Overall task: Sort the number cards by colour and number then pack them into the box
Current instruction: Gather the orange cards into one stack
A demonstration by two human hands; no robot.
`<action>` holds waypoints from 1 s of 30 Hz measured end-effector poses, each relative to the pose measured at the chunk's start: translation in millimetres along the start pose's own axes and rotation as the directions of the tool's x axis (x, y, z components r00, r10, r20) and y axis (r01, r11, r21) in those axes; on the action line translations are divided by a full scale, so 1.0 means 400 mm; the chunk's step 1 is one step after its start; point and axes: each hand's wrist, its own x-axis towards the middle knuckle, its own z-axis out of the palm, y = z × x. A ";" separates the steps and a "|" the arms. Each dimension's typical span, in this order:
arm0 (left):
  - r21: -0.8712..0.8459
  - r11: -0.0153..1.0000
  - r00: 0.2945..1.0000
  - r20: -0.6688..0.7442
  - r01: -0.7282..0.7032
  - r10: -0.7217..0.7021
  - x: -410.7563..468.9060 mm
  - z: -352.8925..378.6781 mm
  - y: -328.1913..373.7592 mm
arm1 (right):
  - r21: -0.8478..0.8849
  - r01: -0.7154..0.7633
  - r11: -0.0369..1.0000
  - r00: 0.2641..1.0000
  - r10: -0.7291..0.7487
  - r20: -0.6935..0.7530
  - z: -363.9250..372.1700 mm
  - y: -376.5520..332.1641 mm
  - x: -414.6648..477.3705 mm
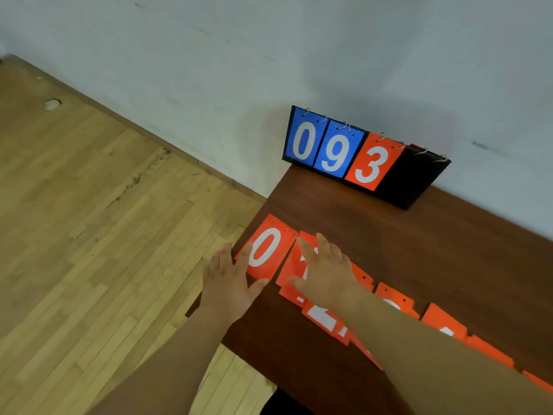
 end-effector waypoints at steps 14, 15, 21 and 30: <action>-0.452 0.889 0.997 0.007 0.070 -0.075 0.147 0.039 -0.057 | -0.022 0.068 0.997 0.993 -0.069 -0.095 0.015 -0.100 0.256; -0.511 0.855 0.995 0.004 0.087 -0.099 0.157 0.034 -0.061 | -0.015 0.077 0.997 0.992 -0.078 -0.099 0.013 -0.109 0.267; -0.705 0.696 0.978 -0.018 0.135 -0.207 0.206 -0.025 -0.066 | 0.025 0.097 0.995 0.987 -0.093 -0.130 0.015 -0.138 0.292; -0.916 0.365 0.966 0.079 0.168 -0.247 0.119 -0.122 0.043 | 0.678 0.090 0.730 0.995 -0.031 -0.099 -0.033 -0.048 0.120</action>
